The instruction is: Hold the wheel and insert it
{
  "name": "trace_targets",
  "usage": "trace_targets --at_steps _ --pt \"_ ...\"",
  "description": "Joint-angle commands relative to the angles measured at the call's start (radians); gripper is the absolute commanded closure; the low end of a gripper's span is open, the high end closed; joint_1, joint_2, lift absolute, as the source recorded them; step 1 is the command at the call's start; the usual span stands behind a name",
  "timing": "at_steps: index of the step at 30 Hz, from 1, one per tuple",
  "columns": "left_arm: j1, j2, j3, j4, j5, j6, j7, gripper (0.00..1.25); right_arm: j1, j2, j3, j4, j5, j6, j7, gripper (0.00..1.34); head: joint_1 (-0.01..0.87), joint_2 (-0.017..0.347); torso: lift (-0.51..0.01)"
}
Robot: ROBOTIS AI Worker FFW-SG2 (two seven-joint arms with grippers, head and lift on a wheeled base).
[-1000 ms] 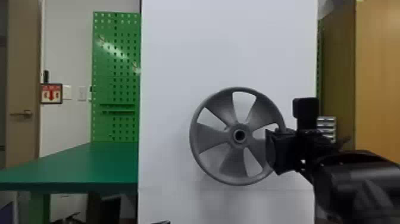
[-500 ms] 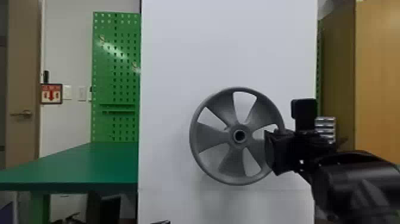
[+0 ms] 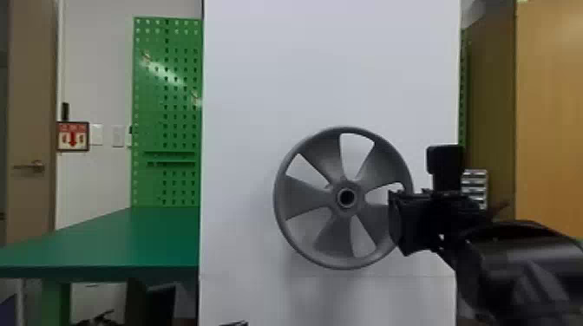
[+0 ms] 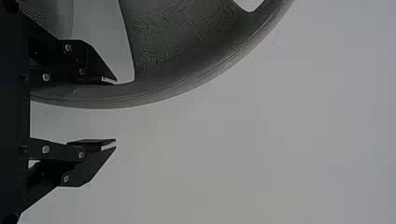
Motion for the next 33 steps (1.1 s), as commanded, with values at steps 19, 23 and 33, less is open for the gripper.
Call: trace_targets --at_steps 19,23,33 --pt "0.0 0.0 -0.003 0.001 0.0 0.0 0.0 0.5 0.005 -0.004 0.001 0.004 -0.036 -0.028 0.004 0.0 0.0 0.006 -0.496" --pt "-0.001 0.0 -0.003 0.001 0.0 0.0 0.0 0.5 0.008 -0.004 -0.003 0.004 -0.036 -0.032 0.004 0.0 0.0 0.006 -0.496" --pt "0.003 0.0 0.0 0.001 0.003 -0.003 0.0 0.5 0.016 0.003 0.001 -0.014 -0.038 -0.032 0.004 0.0 0.0 0.006 -0.496"
